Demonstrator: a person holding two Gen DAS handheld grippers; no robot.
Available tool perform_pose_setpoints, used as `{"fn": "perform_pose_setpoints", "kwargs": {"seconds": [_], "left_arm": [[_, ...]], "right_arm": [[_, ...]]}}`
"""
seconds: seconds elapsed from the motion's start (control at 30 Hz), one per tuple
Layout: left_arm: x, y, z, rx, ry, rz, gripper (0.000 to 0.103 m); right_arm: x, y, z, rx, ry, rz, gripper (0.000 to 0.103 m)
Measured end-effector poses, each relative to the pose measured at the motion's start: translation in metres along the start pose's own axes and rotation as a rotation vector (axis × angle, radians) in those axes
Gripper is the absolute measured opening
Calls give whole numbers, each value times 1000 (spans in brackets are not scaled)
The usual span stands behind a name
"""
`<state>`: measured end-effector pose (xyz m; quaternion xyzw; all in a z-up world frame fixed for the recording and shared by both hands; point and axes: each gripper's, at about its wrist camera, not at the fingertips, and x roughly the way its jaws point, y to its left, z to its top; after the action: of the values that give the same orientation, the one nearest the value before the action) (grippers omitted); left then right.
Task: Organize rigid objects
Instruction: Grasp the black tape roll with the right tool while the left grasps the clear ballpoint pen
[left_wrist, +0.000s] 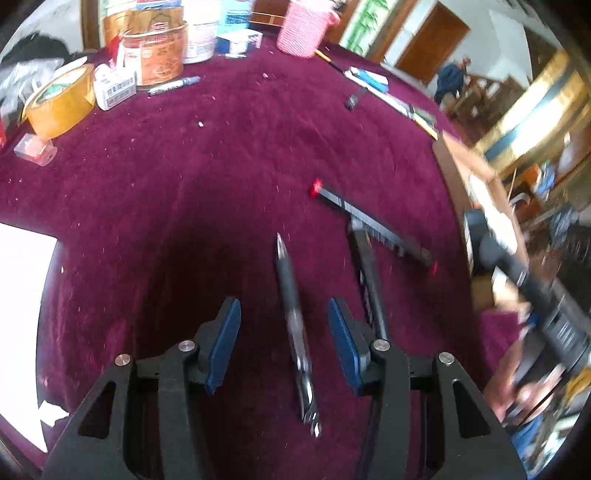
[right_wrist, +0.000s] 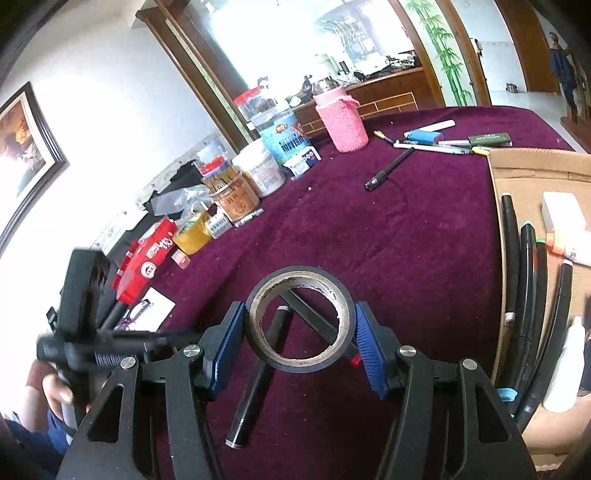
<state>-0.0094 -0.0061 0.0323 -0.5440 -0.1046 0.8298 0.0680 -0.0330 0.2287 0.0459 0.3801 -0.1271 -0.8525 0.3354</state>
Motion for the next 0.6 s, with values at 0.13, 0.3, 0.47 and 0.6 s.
{"fn": "perform_pose_setpoints", "kwargs": {"seconds": [0.13, 0.3, 0.47, 0.6], "left_arm": [[9, -14, -16, 56, 37, 25, 43], [13, -16, -17, 82, 0, 105, 11], [13, -20, -23, 134, -40, 141, 10], [9, -21, -25, 142, -60, 133, 8]], "right_arm": [[-3, 1, -1, 7, -7, 12, 53], [-6, -1, 0, 17, -16, 20, 54], [-6, 0, 0, 18, -17, 30, 54], [-7, 0, -1, 17, -19, 31, 54]]}}
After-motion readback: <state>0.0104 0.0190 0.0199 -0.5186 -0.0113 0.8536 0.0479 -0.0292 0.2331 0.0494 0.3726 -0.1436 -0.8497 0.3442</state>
